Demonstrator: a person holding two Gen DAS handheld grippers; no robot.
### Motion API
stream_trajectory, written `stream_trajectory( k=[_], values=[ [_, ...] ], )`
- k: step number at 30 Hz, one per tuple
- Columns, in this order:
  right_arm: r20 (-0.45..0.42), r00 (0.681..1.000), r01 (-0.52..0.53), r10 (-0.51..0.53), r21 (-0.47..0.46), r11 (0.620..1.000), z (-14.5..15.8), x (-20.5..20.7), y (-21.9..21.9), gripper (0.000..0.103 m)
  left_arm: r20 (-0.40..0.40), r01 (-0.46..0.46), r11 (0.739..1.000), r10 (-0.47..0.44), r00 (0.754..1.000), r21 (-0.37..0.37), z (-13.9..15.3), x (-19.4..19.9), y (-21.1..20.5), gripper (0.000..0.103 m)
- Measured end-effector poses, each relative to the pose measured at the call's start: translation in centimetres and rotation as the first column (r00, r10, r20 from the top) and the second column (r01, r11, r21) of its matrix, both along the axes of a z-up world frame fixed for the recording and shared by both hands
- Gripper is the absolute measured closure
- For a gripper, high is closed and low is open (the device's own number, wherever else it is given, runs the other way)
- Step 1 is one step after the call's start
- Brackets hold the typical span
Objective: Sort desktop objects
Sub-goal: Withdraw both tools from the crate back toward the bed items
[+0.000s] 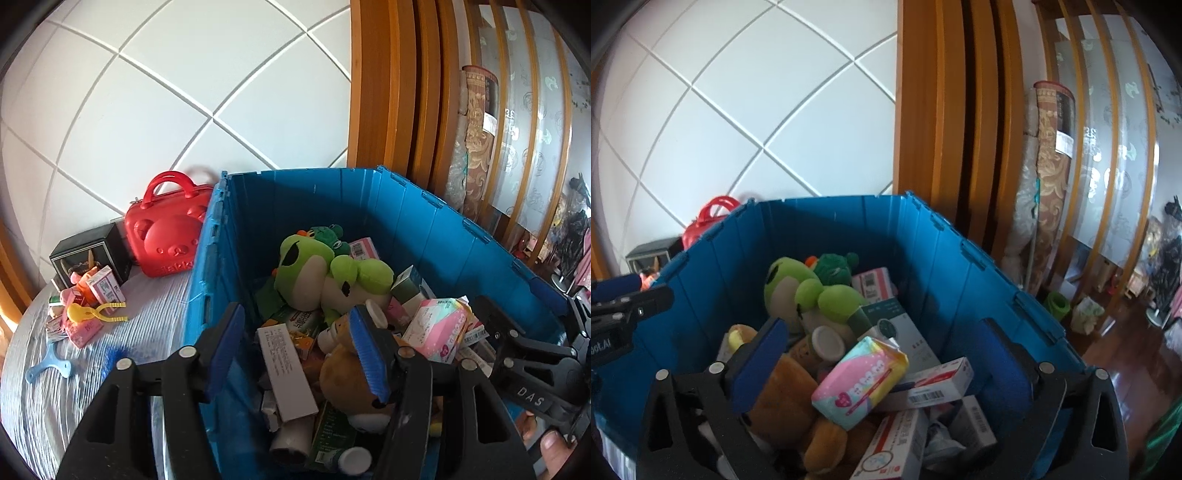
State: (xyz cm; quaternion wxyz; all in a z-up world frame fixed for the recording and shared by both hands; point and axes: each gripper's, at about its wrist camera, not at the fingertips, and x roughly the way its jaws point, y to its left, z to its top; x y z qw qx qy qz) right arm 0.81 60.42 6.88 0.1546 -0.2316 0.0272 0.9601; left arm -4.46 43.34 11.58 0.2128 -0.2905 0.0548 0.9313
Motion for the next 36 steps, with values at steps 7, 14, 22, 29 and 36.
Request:
stream_trajectory(
  k=[7,14,22,29,36],
  values=[
    [-0.053,0.998,-0.044,0.045,0.007,0.999,1.4,1.2,-3.5,0.0,-0.078,-0.087,0.996,0.089,0.993,0.03,1.2,1.3,-4.6,0.04],
    [-0.071,0.991,-0.113,0.114,0.021,0.993,2.6,0.5,-9.7,0.0,-0.077,-0.128,0.99,0.131,0.988,0.054,0.5,1.4,-11.3,0.04],
    [-0.088,0.975,-0.2,0.205,0.057,0.978,4.1,-0.7,-20.2,0.0,-0.036,-0.2,0.977,0.204,0.978,0.08,-1.0,-0.3,-22.3,0.04],
    [-0.057,0.959,-0.274,0.278,0.068,0.959,3.7,-3.3,-29.3,0.0,0.033,-0.307,0.95,0.306,0.952,0.06,-3.8,-3.4,-33.1,0.04],
    [0.058,0.94,-0.338,0.337,0.011,0.941,0.5,-8.6,-36.2,0.0,0.133,-0.423,0.906,0.418,0.899,0.011,-8.3,-7.2,-42.6,0.04]
  ],
)
